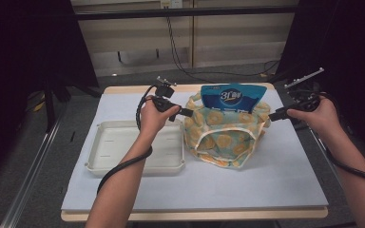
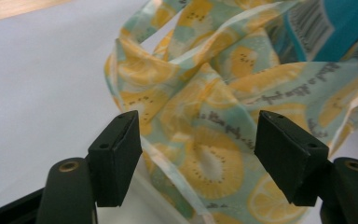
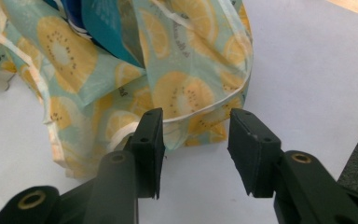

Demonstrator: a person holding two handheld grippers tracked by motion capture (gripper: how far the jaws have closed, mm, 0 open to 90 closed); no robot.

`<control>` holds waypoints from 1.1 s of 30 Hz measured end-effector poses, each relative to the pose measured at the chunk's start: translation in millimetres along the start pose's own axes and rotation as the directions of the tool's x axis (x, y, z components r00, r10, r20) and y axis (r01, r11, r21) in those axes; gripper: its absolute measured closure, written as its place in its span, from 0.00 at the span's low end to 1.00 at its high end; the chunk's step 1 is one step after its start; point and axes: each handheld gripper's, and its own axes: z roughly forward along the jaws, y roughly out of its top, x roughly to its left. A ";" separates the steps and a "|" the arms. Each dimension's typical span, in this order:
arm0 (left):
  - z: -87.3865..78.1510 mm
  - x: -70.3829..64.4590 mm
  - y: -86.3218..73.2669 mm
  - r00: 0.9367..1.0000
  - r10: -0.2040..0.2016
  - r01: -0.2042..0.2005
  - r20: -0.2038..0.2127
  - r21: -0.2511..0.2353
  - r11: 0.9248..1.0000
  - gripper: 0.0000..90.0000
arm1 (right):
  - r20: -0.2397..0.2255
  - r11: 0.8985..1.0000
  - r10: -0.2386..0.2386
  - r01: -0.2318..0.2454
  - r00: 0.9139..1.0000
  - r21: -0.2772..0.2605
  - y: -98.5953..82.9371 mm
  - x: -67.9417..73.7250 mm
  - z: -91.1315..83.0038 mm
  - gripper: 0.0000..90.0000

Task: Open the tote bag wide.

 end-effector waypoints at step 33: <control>16.8 -31.7 3.7 0.982 0.142 -0.140 0.121 -0.025 0.990 0.57 | -0.023 1.000 -0.004 0.003 1.000 -0.012 5.4 10.7 17.5 0.51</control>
